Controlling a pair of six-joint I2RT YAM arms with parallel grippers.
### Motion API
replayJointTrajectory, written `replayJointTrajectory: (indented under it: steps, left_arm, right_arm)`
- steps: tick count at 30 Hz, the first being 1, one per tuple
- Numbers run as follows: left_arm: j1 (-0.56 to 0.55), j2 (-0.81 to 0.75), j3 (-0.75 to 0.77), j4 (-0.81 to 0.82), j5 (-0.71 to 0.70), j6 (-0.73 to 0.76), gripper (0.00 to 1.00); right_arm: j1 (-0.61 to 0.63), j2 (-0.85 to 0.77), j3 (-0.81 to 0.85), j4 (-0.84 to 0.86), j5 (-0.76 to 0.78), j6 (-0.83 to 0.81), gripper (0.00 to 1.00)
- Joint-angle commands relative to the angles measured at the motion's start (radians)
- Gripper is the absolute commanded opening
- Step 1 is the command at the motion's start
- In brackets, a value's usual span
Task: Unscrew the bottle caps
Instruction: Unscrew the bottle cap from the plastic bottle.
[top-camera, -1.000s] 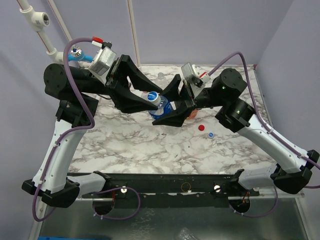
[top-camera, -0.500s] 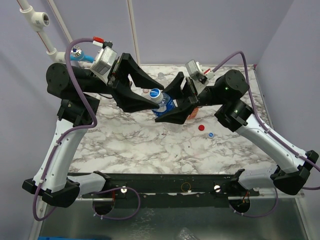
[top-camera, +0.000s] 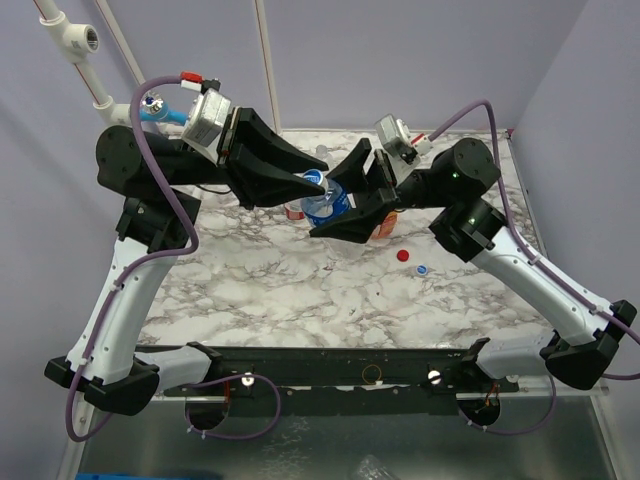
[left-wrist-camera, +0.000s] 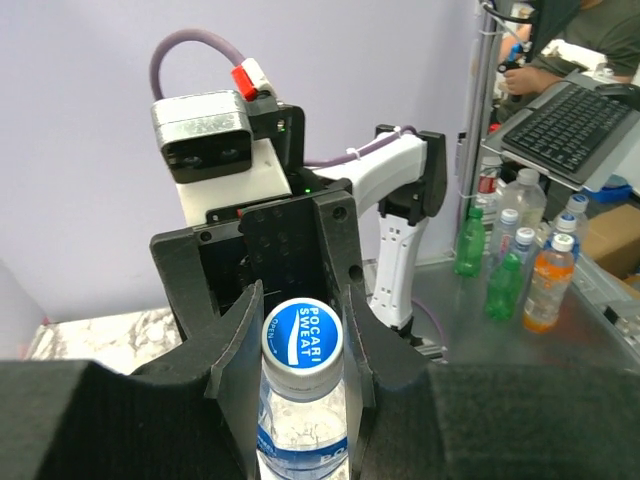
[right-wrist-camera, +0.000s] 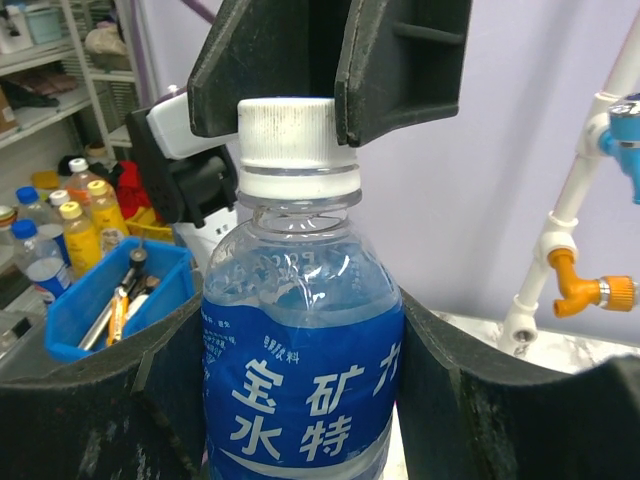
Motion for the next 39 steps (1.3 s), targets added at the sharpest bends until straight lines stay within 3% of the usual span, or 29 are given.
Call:
replayJointTrajectory:
  steps: [1, 13, 21, 32, 35, 37, 38, 39]
  left_arm:
    - [-0.005, -0.030, -0.008, -0.035, -0.057, 0.073, 0.01]
    - [-0.003, -0.041, -0.023, -0.161, -0.266, 0.195, 0.00]
    - [-0.003, -0.039, -0.038, -0.205, -0.410, 0.212, 0.00]
    - [-0.003, -0.046, -0.071, -0.266, -0.680, 0.246, 0.00]
    - [-0.003, -0.052, -0.076, -0.283, -0.760, 0.243, 0.00]
    - [-0.003, -0.054, -0.080, -0.289, -0.784, 0.233, 0.00]
    - [-0.003, -0.056, -0.079, -0.289, -0.789, 0.216, 0.12]
    - [-0.003, -0.057, -0.078, -0.288, -0.778, 0.201, 0.39]
  right_arm:
    - [-0.015, 0.015, 0.046, -0.062, 0.195, -0.071, 0.01]
    - [-0.003, 0.009, 0.074, -0.162, 0.536, -0.243, 0.01]
    - [0.151, 0.077, 0.125, -0.231, 0.890, -0.491, 0.01]
    - [0.344, 0.196, 0.075, 0.141, 1.569, -0.889, 0.01]
    - [0.360, 0.235, 0.052, 0.321, 1.685, -1.002, 0.01]
    - [0.361, 0.233, 0.044, 0.334, 1.692, -0.988, 0.01]
    - [0.361, 0.229, 0.048, 0.310, 1.678, -0.964, 0.01]
    - [0.360, 0.223, 0.049, 0.287, 1.666, -0.926, 0.01]
